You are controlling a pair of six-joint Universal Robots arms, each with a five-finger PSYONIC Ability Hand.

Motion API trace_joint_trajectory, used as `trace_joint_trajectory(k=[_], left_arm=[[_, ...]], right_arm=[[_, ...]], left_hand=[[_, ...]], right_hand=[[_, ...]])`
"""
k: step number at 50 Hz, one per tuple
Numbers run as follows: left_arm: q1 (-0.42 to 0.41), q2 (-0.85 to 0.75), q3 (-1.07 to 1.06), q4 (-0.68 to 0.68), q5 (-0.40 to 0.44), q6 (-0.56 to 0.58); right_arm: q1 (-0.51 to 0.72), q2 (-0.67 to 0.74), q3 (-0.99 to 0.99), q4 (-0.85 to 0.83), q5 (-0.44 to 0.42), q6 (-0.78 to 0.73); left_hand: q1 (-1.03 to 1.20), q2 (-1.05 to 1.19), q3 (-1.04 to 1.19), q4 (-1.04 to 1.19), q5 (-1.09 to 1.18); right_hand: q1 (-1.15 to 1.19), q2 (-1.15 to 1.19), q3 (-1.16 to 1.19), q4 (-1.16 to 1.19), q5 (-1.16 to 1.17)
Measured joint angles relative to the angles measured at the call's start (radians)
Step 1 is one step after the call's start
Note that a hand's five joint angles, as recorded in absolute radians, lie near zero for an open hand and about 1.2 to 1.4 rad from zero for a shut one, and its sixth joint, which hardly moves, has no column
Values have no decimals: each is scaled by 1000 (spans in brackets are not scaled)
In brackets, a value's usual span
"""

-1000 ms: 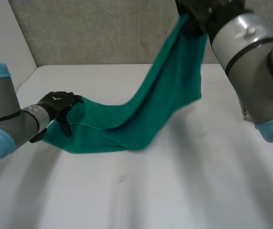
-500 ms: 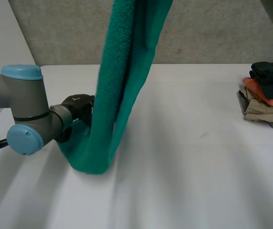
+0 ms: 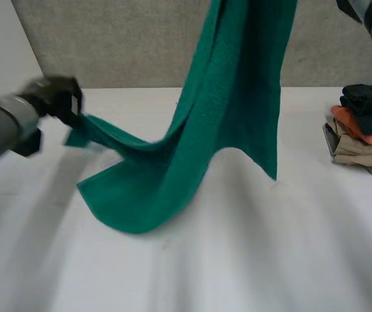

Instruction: Fold the laundry.

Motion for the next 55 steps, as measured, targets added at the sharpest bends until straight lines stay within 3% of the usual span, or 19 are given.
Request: trace_joint_trajectory(k=[7,13,20,22,27,32,34,41,47,55], left_arm=[[85,205,-52,11,52,75],[97,260,-116,-7,129,143],[89,102,-141,-22,113,284],[80,-23,-91,-22,81,358],[51,-201,114,-5,63,414],[30,-265,322,34,67,390],[21,-284,508,96,58,335],[28,-256,767,292,-35,176],[39,-209,772,385,-71,98],[90,-123,543,419,-62,55]], right_arm=[[-166,4,134,63,-62,-29],[-272,44,257,113,-136,-75],[-310,129,323,116,-165,-107],[-313,220,319,76,-164,-109],[-303,342,229,-71,-139,-91],[-295,406,136,-210,-113,-71],[-288,458,8,-415,-65,-23],[-286,466,-116,-765,42,78],[-283,455,-128,-886,62,104],[-296,456,-89,-790,11,101]], left_hand=[[0,0,0,0,0],[0,0,0,3,0],[0,0,0,4,0],[0,0,0,4,0],[0,2,0,4,0],[0,2,0,4,0],[0,3,1,4,0],[0,3,1,5,0],[0,3,1,5,0],[0,3,1,5,0]], right_hand=[[0,0,0,0,0],[0,0,0,0,0],[0,0,0,0,0],[0,0,0,0,0],[0,1,4,1,0],[0,1,4,1,0],[0,1,4,1,0],[0,1,4,1,0],[0,1,4,1,5],[0,1,4,1,5]])
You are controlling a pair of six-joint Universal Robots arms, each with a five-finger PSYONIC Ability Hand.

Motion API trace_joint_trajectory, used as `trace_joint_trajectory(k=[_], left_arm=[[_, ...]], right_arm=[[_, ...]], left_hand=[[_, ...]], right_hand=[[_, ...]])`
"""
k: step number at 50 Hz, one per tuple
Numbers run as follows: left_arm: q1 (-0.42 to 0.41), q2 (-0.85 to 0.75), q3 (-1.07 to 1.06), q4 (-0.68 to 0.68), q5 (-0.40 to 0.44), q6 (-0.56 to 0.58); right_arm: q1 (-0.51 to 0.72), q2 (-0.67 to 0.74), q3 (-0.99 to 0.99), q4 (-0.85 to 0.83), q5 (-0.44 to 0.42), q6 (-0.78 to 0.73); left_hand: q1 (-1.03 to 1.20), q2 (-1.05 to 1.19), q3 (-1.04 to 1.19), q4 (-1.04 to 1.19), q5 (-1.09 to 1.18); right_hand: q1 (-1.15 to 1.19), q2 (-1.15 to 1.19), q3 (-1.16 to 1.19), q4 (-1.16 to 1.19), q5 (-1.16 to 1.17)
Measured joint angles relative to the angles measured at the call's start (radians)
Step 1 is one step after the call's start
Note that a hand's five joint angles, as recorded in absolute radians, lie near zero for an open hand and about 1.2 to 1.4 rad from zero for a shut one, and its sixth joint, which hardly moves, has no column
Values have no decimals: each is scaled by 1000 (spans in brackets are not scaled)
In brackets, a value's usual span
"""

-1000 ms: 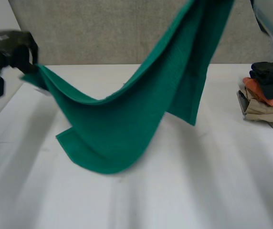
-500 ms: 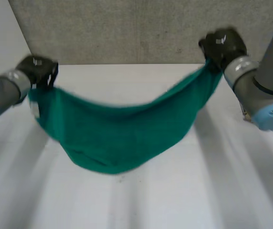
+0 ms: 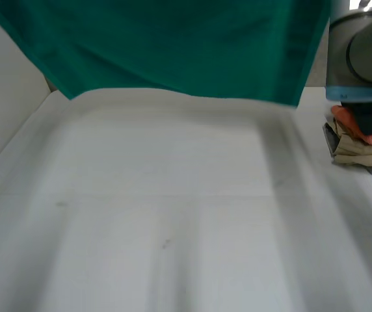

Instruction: Fold the laundry.

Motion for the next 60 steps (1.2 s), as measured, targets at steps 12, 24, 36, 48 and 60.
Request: trace_joint_trajectory(k=[12,24,36,48,60], left_arm=[[80,127,-632,28,232,39],[155,280,-1026,-144,366,307],[219,451,-1086,-810,365,775],[152,355,-963,-928,343,910],[-43,0,-470,-669,149,688]], right_arm=[[-66,-22,348,250,-184,-47],[-100,-194,709,427,-262,-236],[-145,-433,821,980,-209,-587],[-144,-374,842,1067,-228,-699],[-68,-110,560,823,-97,-535]], left_hand=[[0,0,0,0,0],[0,0,0,0,0],[0,0,0,0,0],[0,0,0,0,0],[0,0,0,0,0]], right_hand=[[0,0,0,0,0],[0,0,0,0,0],[0,0,0,0,0],[0,0,0,0,4],[0,0,0,0,4]])
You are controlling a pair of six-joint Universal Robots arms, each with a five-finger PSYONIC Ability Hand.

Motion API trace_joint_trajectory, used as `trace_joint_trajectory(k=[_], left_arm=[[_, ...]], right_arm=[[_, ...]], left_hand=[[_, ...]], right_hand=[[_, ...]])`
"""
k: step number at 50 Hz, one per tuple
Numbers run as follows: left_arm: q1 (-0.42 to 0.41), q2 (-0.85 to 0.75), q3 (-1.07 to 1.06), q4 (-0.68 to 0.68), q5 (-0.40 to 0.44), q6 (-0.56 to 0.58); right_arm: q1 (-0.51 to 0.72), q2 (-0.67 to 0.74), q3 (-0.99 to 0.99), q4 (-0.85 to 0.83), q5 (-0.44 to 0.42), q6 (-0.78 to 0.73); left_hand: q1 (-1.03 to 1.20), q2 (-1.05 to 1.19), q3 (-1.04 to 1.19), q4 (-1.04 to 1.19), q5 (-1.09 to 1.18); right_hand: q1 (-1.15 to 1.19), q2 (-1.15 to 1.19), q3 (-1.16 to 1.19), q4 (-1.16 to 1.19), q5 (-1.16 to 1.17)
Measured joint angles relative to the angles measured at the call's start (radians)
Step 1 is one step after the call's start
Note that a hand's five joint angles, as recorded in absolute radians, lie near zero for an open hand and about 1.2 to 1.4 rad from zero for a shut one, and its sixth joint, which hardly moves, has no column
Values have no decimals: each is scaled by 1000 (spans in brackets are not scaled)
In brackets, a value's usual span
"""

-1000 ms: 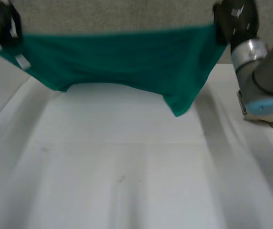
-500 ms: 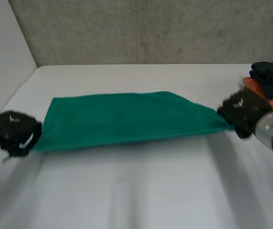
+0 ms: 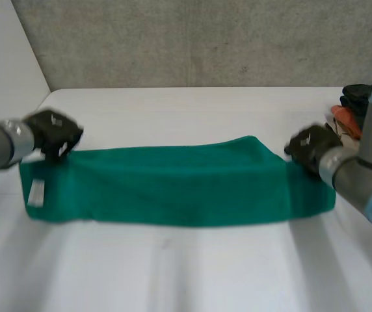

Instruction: Fold the laundry.

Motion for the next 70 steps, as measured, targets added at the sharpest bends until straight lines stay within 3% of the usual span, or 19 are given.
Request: trace_joint_trajectory(k=[4,11,20,25,33,47,51,57,64,66,70], left_arm=[[-31,-80,241,68,-41,-59],[-47,-149,664,235,-95,-253],[-34,-122,855,502,-161,-535],[-25,-101,781,547,-158,-590],[-13,-74,513,551,-142,-588],[25,-72,-147,736,42,-457],[44,-39,-267,702,78,-376],[71,69,-396,530,96,-222],[116,237,-523,125,86,36],[128,299,-567,-77,94,153],[130,358,-595,-259,125,274]], right_arm=[[14,49,-157,-89,32,52],[23,80,-471,-395,93,215],[24,54,-588,-744,135,387],[24,80,-604,-766,122,406],[20,146,-568,-642,86,417],[0,194,-146,-539,-52,303],[-3,173,-58,-491,-61,227],[-12,85,32,-295,-49,111],[-56,-81,173,110,-7,-84],[-84,-147,247,227,-11,-179],[-113,-210,330,268,-47,-280]], left_hand=[[0,0,0,0,0],[0,0,0,0,0],[0,0,0,0,0],[0,0,0,0,0],[0,0,0,0,0],[0,1,1,0,0],[0,1,1,0,0],[0,1,1,0,0],[0,1,1,0,0],[0,1,1,0,0],[0,1,1,0,0]], right_hand=[[0,0,0,0,0],[0,0,0,0,0],[0,0,0,0,0],[0,0,0,0,1],[0,0,0,0,1],[0,0,0,0,1],[0,0,0,0,1],[0,0,0,0,1],[0,0,0,0,1],[0,0,0,0,3],[0,0,0,0,6]])
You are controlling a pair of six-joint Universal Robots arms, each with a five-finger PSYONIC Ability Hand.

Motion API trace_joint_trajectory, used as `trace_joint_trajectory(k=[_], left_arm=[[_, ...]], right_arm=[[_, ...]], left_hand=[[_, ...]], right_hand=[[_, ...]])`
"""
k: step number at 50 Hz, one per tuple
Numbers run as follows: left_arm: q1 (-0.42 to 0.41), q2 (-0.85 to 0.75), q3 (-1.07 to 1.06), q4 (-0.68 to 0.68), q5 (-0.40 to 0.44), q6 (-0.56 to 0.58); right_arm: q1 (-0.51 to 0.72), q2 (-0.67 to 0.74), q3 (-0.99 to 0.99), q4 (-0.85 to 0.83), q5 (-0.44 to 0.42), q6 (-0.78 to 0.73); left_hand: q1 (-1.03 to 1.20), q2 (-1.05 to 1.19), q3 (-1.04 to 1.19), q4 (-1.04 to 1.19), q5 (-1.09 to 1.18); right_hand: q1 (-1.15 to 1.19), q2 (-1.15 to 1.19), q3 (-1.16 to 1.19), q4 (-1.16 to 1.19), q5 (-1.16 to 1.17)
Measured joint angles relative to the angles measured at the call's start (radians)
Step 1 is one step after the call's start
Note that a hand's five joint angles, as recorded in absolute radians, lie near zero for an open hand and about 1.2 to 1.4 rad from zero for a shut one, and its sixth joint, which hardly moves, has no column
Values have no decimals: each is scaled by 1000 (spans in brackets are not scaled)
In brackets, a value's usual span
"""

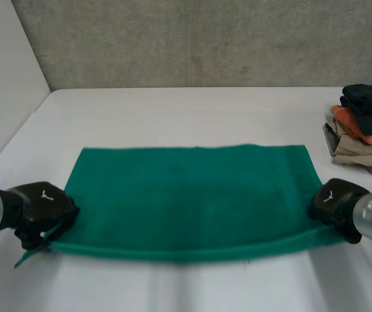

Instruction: Fold the laundry.

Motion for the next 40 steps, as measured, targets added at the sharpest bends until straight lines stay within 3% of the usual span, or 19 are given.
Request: trace_joint_trajectory(k=[3,8,16,21,32,40], left_arm=[[-13,15,15,-21,16,15],[-69,-14,95,62,3,-60],[-186,-181,325,247,-113,-229],[-229,-308,473,283,-198,-289],[-238,-407,563,240,-299,-309],[-249,-475,631,329,-331,-323]], right_arm=[[-7,-8,21,-38,-24,-17],[-4,37,-10,-158,-36,48],[10,160,-138,-342,4,214],[26,228,-225,-453,19,281],[69,370,-379,-631,6,310],[81,499,-511,-655,45,298]], left_hand=[[0,0,0,0,0],[0,0,0,0,0],[0,0,0,0,0],[0,0,0,0,0],[0,0,0,0,0],[0,0,0,0,0]], right_hand=[[0,0,0,0,0],[0,0,0,0,0],[0,0,0,0,0],[0,0,0,0,0],[0,0,0,0,0],[0,0,0,0,0]])
